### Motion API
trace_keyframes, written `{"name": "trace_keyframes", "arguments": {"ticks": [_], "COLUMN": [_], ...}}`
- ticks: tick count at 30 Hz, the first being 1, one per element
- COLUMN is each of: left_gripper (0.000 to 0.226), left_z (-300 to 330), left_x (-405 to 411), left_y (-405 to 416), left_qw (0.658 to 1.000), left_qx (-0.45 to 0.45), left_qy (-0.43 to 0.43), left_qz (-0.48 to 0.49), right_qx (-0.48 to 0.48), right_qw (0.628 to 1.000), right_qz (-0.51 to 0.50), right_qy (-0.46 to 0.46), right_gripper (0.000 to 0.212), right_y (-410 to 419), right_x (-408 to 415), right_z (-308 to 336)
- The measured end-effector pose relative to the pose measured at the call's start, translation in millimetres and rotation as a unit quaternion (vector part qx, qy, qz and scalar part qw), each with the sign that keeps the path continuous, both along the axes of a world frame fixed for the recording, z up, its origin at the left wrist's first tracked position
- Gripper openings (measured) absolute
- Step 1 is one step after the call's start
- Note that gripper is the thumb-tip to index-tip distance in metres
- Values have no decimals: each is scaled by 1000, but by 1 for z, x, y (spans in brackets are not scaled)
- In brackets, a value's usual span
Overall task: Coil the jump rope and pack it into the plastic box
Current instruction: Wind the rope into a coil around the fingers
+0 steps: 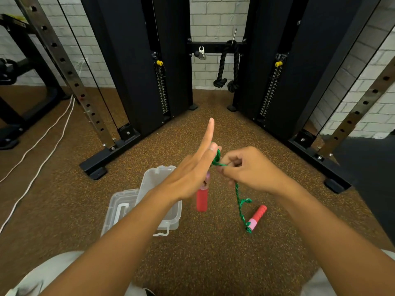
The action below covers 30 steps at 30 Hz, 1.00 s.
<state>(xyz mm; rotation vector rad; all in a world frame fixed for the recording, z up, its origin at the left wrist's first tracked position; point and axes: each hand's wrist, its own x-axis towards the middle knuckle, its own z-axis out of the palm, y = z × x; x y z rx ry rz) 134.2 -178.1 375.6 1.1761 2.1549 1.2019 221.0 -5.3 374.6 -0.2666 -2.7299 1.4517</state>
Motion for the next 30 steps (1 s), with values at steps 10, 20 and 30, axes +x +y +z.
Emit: {"name": "trace_keyframes", "arguments": {"ticks": [10, 20, 30], "left_gripper": [63, 79, 80], "left_z": [16, 10, 11], "left_x": [-8, -15, -13], "left_y": [11, -2, -4], "left_qw": [948, 870, 851], "left_qx": [118, 203, 215], "left_qy": [-295, -443, -469], "left_qz": [27, -70, -97], "right_qx": [-93, -151, -194], "right_qw": [993, 977, 970], "right_qz": [-29, -65, -76], "right_qy": [64, 133, 130], "right_gripper": [5, 12, 15], "right_y": [0, 8, -4], "right_x": [2, 1, -3], "right_z": [13, 12, 6]}}
